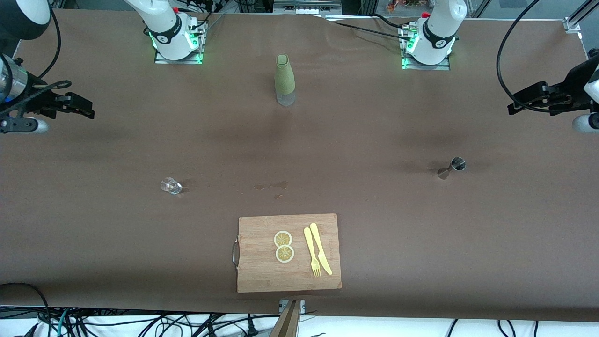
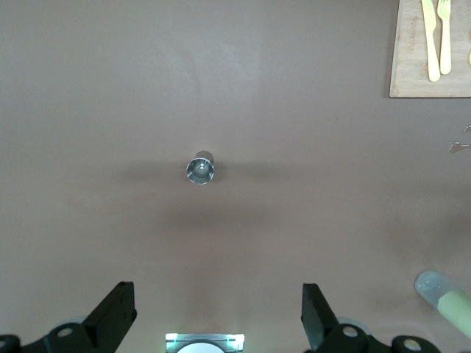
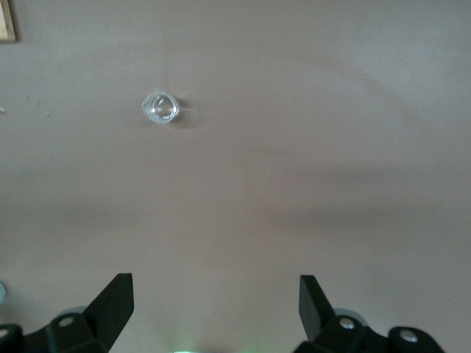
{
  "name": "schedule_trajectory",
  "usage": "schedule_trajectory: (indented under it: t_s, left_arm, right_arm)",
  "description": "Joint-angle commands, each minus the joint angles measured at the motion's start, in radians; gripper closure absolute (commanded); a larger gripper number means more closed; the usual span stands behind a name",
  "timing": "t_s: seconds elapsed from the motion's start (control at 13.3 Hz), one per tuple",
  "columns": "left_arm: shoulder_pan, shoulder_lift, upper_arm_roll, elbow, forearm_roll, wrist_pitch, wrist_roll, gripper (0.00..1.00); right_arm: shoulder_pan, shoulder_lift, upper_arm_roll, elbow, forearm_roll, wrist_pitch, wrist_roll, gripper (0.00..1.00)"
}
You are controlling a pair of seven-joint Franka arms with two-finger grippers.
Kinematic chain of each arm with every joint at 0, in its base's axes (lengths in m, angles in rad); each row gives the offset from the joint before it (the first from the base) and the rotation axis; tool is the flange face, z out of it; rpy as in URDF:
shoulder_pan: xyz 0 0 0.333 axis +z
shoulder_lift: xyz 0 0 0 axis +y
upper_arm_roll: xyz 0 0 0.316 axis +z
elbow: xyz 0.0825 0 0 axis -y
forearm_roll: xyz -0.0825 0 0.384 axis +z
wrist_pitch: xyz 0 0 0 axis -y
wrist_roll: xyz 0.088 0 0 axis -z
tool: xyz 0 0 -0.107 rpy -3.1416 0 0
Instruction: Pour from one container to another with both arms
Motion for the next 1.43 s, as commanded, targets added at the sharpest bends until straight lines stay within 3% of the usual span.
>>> schedule_trajectory:
  t_s: [0.0, 0.98, 1.36]
  left_arm:
    - [0.0, 0.0, -0.007, 0.005, -0.01, 0.009, 0.023, 0.0]
    - [-0.012, 0.01, -0.008, -0.003, -0.006, 0.01, 0.04, 0.0]
    - [-0.012, 0.01, -0.008, -0.004, 0.016, 0.01, 0.07, 0.0]
  right_arm:
    - [-0.011, -0.021, 0.004, -0.015, 0.064, 0.025, 0.114, 0.0]
    - [-0.002, -0.024, 0.015, 0.018, 0.029, 0.024, 0.081, 0.0]
    - [0.014, -0.024, 0.053, 0.021, 0.024, 0.011, 0.078, 0.0]
